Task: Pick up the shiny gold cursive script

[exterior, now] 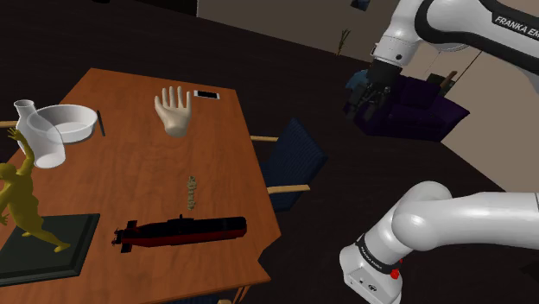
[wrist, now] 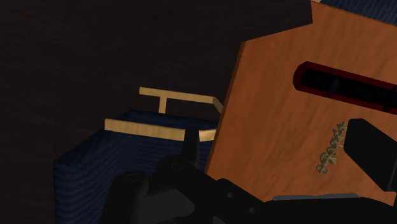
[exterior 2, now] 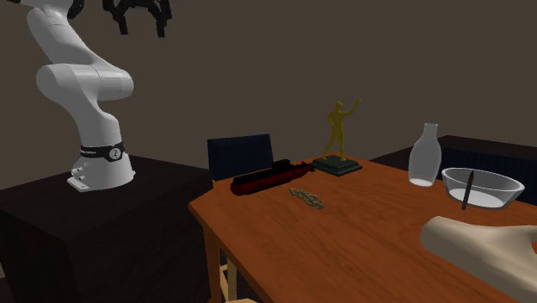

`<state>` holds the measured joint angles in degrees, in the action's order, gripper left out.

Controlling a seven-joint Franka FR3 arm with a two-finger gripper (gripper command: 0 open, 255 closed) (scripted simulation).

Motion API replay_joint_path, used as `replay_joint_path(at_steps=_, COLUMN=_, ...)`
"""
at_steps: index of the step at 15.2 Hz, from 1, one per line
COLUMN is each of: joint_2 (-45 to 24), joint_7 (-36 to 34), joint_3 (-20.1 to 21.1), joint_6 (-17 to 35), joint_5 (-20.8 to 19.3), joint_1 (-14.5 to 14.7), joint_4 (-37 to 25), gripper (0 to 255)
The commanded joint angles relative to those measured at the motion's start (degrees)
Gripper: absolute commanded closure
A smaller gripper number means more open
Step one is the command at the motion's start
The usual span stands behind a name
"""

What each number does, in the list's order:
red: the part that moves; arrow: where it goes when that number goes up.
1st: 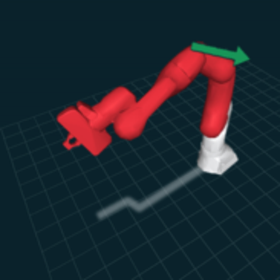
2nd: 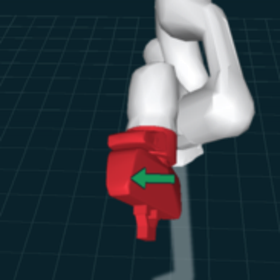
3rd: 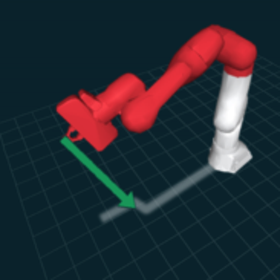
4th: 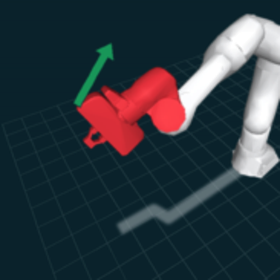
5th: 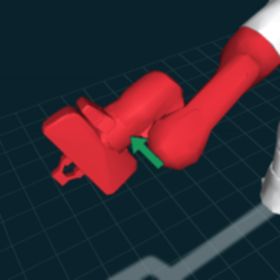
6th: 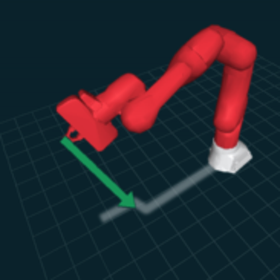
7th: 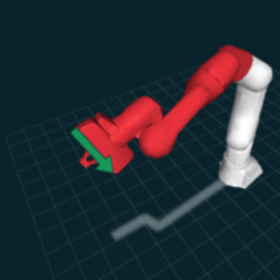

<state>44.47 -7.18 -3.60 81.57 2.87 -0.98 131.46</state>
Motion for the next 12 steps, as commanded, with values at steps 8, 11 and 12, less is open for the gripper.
replay_joint_path(at_steps=8, joint_2=-5.55, joint_7=-6.01, joint_3=5.78, joint_6=12.31, joint_5=3.58, joint_1=1.58, joint_4=6.12, gripper=0)
replay_joint_path(at_steps=11, joint_2=-9.22, joint_7=-8.5, joint_3=8.19, joint_6=17.73, joint_5=4.82, joint_1=2.32, joint_4=7.56, gripper=0)
replay_joint_path(at_steps=12, joint_2=-10.61, joint_7=-9.31, joint_3=9.0, joint_6=19.54, joint_5=5.18, joint_1=2.54, joint_4=7.88, gripper=0)
